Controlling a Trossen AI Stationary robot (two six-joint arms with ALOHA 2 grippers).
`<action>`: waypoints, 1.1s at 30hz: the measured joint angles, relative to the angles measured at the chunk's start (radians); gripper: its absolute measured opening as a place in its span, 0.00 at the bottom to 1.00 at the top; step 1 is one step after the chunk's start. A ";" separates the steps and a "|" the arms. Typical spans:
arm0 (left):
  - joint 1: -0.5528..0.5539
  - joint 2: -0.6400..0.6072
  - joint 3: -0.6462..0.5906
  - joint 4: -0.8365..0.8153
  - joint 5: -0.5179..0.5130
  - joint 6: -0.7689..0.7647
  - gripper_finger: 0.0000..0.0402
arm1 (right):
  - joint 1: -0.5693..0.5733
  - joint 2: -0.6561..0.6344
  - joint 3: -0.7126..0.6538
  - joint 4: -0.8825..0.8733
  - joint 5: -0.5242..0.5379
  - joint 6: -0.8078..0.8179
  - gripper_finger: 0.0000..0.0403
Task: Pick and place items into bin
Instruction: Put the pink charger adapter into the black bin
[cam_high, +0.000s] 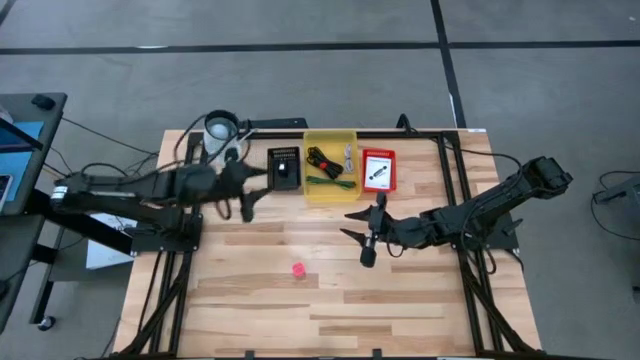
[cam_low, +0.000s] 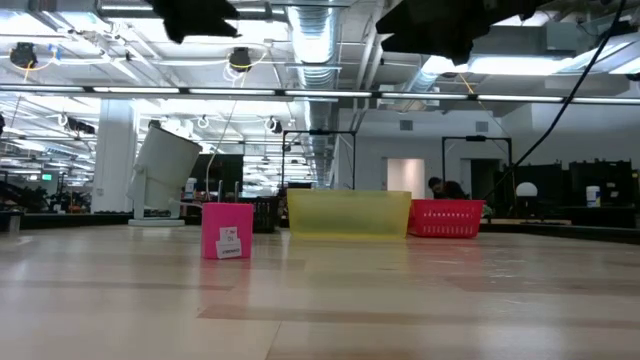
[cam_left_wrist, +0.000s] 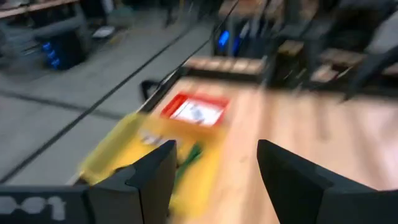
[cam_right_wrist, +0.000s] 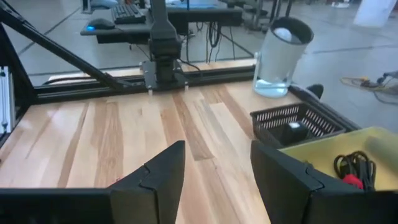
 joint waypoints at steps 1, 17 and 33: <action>-0.026 -0.040 -0.057 0.061 0.000 -0.022 0.53 | 0.000 0.000 0.000 -0.004 0.000 0.009 0.44; -0.289 -0.190 -0.596 0.713 0.007 -0.140 0.53 | 0.025 0.268 -0.001 0.522 0.005 -0.243 0.47; -0.404 -0.080 -0.595 0.726 -0.188 -0.198 0.53 | -0.037 0.295 0.000 0.406 0.026 -0.174 0.51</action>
